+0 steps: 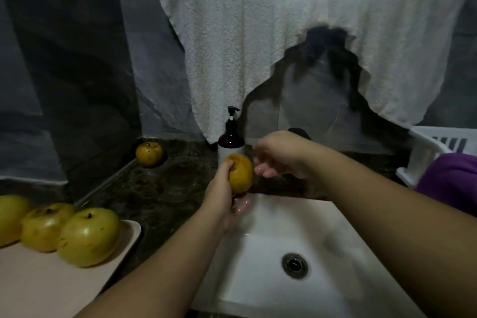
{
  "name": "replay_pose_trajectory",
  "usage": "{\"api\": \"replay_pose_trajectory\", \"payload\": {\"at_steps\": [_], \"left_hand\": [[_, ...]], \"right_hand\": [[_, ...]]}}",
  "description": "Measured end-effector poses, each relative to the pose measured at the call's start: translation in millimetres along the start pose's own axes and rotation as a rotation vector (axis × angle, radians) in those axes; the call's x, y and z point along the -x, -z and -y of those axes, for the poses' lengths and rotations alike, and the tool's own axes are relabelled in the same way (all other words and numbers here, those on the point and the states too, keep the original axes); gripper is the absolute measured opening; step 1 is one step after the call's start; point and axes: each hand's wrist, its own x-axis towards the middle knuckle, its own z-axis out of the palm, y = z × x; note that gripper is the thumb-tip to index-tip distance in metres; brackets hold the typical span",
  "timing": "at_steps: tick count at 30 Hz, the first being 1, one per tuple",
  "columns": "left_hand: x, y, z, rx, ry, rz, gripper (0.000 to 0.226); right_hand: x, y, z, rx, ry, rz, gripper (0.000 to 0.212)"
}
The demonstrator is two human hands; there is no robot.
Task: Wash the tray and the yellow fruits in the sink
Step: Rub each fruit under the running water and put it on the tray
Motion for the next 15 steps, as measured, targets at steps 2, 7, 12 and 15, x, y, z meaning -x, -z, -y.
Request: {"api": "replay_pose_trajectory", "payload": {"at_steps": [2, 7, 12, 15], "left_hand": [[-4, -3, -7, 0.163, 0.028, 0.004, 0.049], [-16, -7, -13, 0.396, 0.085, -0.046, 0.067], [-34, -4, -5, 0.443, 0.102, -0.009, 0.067], [-42, -3, -3, 0.409, 0.097, 0.007, 0.064]], "right_hand": [[-19, -3, 16, -0.125, -0.052, -0.001, 0.028], [-61, -6, 49, -0.201, -0.126, -0.007, 0.061], [-89, -17, 69, -0.209, -0.168, 0.018, 0.06], [-101, -23, 72, -0.276, -0.199, 0.081, 0.047]]}}
